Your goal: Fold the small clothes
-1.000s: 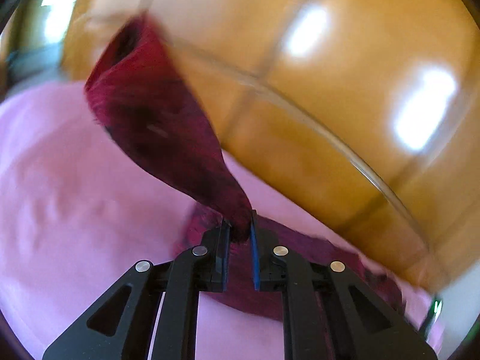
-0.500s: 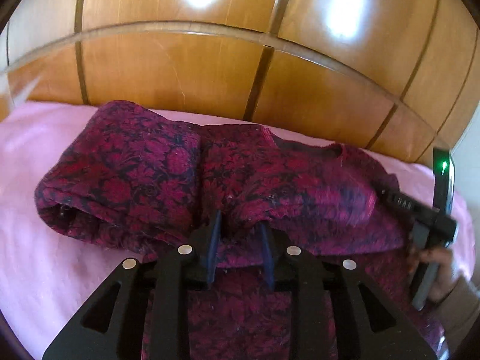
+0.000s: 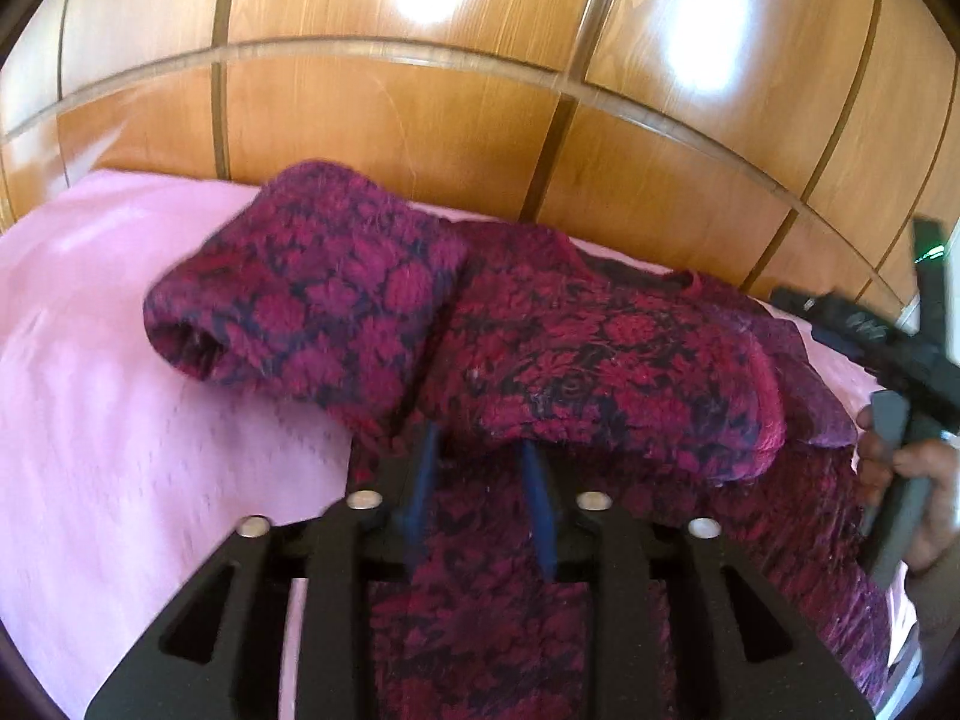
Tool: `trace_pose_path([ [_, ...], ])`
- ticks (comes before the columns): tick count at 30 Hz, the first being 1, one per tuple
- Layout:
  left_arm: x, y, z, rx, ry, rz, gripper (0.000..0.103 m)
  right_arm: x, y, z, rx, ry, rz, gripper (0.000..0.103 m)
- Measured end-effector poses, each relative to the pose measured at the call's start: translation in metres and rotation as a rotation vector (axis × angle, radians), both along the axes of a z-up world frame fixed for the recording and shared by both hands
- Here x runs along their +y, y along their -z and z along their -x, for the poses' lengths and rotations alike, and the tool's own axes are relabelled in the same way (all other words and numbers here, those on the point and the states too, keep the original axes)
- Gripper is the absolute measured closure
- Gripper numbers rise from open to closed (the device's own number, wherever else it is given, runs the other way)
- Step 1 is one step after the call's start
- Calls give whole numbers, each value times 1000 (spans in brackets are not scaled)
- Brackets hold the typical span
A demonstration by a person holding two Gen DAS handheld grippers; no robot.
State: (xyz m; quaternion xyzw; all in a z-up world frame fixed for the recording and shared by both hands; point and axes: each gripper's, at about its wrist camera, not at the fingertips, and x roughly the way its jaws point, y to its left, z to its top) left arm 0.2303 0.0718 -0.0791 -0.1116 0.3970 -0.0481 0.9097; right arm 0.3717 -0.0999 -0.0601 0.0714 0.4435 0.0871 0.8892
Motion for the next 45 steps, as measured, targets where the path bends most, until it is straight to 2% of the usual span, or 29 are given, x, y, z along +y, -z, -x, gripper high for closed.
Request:
trace_pose_path([
  [1, 3, 2, 3, 2, 1, 19, 60, 11, -7, 7, 3, -42, -56, 13],
  [2, 5, 3, 6, -2, -2, 31, 57, 20, -12, 13, 10, -76, -106, 13],
  [5, 12, 3, 14, -8, -13, 32, 57, 42, -15, 29, 80, -161, -307, 13],
  [6, 16, 2, 17, -10, -20, 40, 57, 46, -14, 32, 95, -169, -341, 13],
  [7, 20, 2, 19, -12, -28, 45, 57, 52, -12, 36, 109, -172, -360, 13],
  [9, 30, 1, 26, -18, -54, 46, 57, 64, -8, 41, 132, -185, -372, 20],
  [11, 43, 1, 33, -17, -103, 43, 57, 78, 4, 46, 206, -211, -426, 29],
  [13, 56, 3, 35, -2, -145, 56, 57, 96, 15, 54, 255, -228, -443, 29],
  [15, 68, 7, 37, 18, -185, 85, 57, 113, 27, 56, 287, -225, -444, 35],
  [16, 72, 8, 37, 25, -196, 88, 57, 118, 31, 56, 299, -216, -439, 56],
  [17, 75, 7, 38, 27, -206, 84, 57, 124, 34, 54, 301, -200, -411, 83],
  [18, 76, 6, 39, 24, -209, 80, 57, 127, 34, 50, 295, -181, -389, 90],
  [19, 77, 5, 39, 20, -208, 71, 57, 127, 29, 51, 282, -173, -398, 93],
  [20, 77, 5, 38, 20, -207, 59, 57, 126, 21, 50, 247, -173, -401, 94],
  [24, 77, 9, 20, 55, -224, 47, 57, 126, -37, 49, 12, -210, -232, 96],
  [27, 74, 13, 6, 79, -266, 46, 57, 117, -72, 48, -123, -199, -131, 97],
  [30, 68, 15, -9, 90, -288, 44, 48, 105, -86, 43, -178, -163, -77, 98],
  [36, 60, 23, -41, 122, -318, 7, 48, 65, -80, 27, -190, -43, -26, 99],
  [38, 59, 27, -49, 127, -327, -13, 48, 38, -74, 25, -178, 7, 4, 99],
  [42, 53, 32, -57, 127, -318, -44, 43, 6, -34, 12, -69, 104, 53, 99],
  [43, 52, 33, -56, 123, -315, -57, 43, -16, -31, 17, -30, 121, 45, 99],
  [45, 49, 34, -56, 118, -314, -76, 43, -32, -4, 13, 51, 143, 9, 99],
])
